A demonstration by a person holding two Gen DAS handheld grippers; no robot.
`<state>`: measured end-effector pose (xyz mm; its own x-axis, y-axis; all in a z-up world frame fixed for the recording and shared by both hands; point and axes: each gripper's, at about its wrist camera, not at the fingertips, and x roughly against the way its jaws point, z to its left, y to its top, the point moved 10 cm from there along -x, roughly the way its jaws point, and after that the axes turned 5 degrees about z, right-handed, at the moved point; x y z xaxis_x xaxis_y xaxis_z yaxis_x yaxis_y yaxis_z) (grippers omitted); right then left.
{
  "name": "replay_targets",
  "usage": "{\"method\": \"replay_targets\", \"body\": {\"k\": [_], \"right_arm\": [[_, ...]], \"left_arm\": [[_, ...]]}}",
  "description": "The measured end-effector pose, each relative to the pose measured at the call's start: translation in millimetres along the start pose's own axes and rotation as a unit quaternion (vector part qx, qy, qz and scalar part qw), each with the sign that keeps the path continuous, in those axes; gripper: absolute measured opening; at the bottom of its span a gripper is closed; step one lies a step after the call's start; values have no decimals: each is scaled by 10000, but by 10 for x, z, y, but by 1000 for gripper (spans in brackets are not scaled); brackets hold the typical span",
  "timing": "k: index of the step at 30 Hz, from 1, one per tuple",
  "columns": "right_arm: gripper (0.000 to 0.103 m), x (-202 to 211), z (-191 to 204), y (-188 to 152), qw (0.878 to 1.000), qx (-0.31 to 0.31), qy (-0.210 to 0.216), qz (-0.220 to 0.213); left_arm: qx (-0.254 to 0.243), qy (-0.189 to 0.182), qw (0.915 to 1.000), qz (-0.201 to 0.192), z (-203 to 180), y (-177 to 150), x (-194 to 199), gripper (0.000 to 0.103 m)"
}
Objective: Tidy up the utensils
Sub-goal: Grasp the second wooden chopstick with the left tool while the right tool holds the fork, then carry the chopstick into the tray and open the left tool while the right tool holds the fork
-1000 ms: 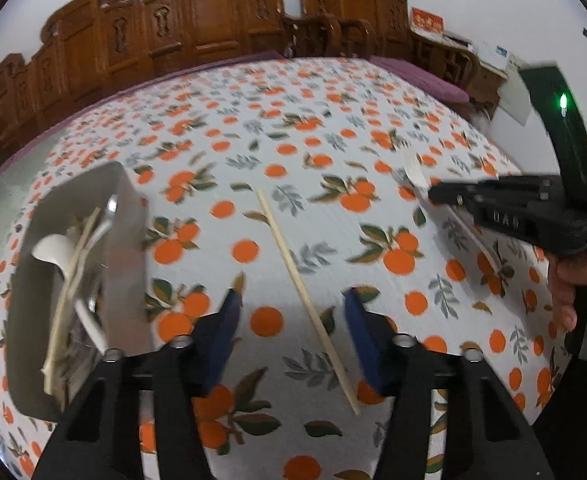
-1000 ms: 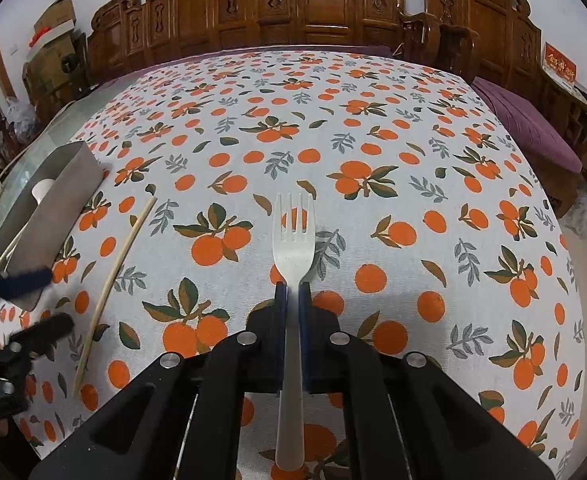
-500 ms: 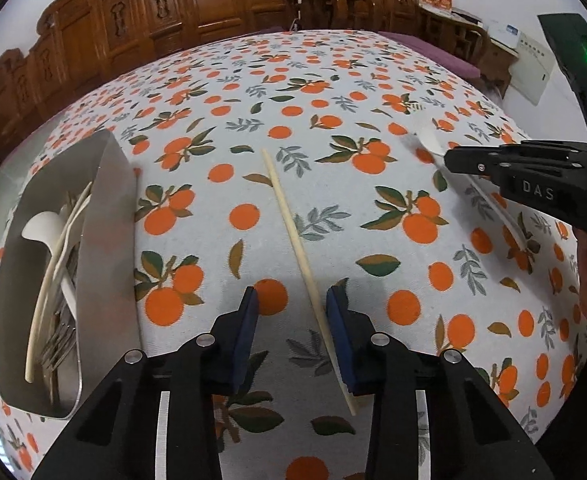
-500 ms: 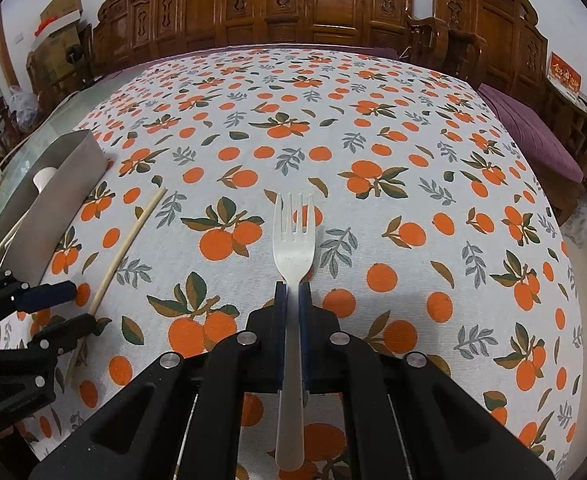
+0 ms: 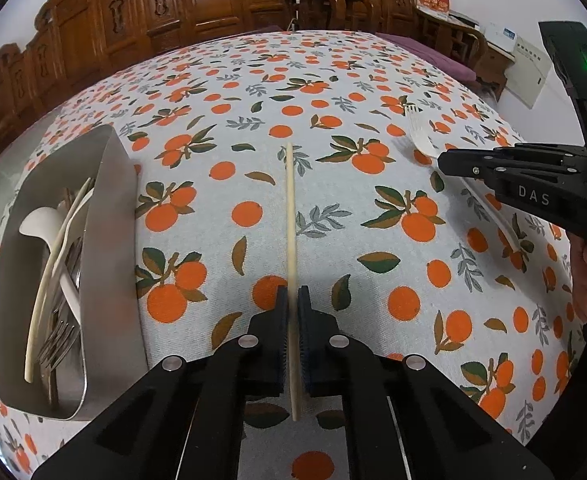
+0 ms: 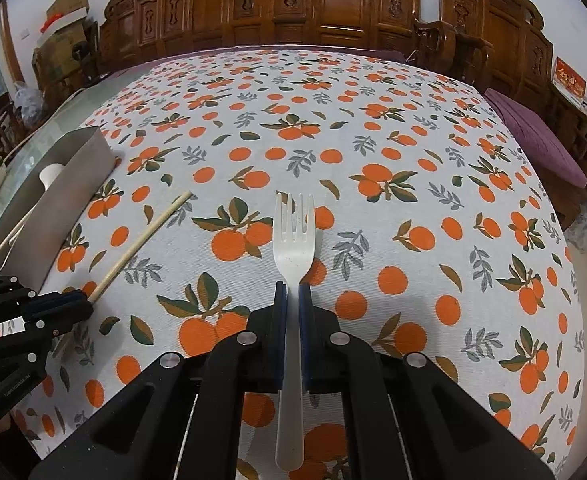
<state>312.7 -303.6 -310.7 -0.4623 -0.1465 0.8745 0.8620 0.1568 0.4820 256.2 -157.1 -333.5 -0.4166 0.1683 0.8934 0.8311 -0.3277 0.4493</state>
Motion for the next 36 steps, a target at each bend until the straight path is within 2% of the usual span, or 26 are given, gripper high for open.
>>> {"method": "replay_targets", "body": {"k": [17, 36], "right_arm": [[7, 159, 256, 37, 9992, 62, 374, -151], [7, 436, 838, 114, 9956, 552, 615, -433]], "left_arm": [[76, -212, 9988, -437, 65, 167, 399, 4], [636, -50, 9940, -887, 887, 256, 957, 4]]}}
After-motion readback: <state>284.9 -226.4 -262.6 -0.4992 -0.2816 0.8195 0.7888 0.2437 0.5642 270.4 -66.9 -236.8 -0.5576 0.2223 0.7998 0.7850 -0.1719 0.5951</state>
